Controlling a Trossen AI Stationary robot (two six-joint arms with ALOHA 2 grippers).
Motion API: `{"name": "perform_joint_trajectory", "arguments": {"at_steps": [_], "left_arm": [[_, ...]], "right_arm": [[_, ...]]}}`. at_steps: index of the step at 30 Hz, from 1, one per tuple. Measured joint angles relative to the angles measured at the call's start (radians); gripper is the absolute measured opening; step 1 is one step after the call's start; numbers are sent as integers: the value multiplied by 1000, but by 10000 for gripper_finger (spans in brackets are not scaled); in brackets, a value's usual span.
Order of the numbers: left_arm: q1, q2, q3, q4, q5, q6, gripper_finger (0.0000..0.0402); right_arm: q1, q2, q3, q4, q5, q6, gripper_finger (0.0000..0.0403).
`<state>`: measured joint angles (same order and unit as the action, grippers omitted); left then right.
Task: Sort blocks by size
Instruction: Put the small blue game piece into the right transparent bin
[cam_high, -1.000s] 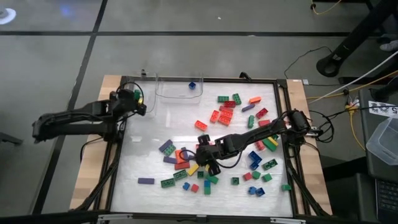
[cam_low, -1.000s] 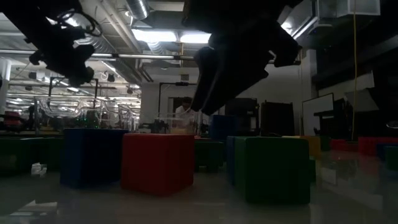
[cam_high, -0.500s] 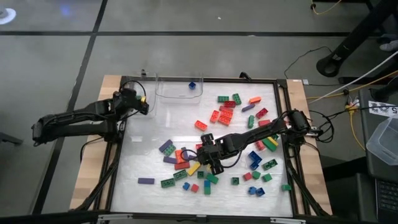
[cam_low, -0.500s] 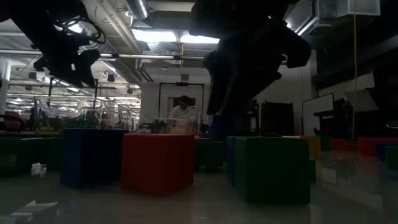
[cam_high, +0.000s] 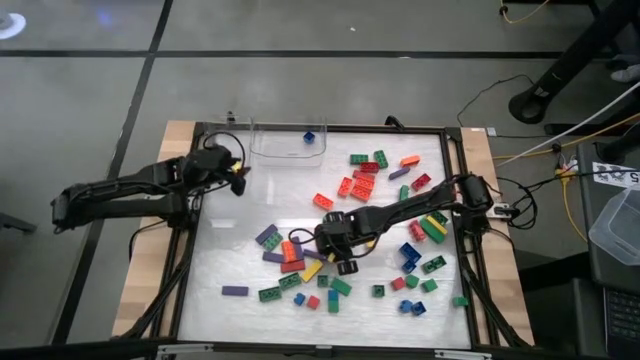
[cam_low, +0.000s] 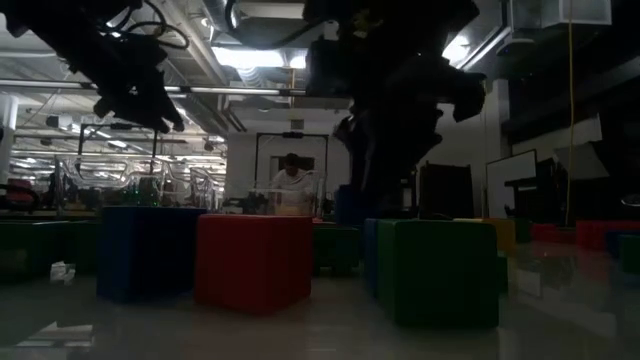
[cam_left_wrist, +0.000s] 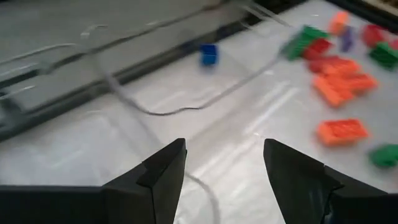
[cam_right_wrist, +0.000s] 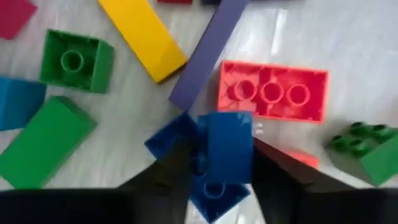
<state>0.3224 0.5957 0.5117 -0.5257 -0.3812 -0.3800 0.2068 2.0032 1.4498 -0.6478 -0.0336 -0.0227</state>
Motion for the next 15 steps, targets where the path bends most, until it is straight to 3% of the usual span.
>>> {"name": "perform_joint_trajectory", "arguments": {"at_steps": [3,10,15], "left_arm": [[-20,0,0,-5,71,2,204],[-106,-2,0,-6,383,81,204],[-181,-2,0,-7,405,43,204]], "right_arm": [[-5,4,0,0,-5,-7,91],[-43,-3,74,-31,37,-70,91],[-100,-3,189,-80,146,-209,97]]}}
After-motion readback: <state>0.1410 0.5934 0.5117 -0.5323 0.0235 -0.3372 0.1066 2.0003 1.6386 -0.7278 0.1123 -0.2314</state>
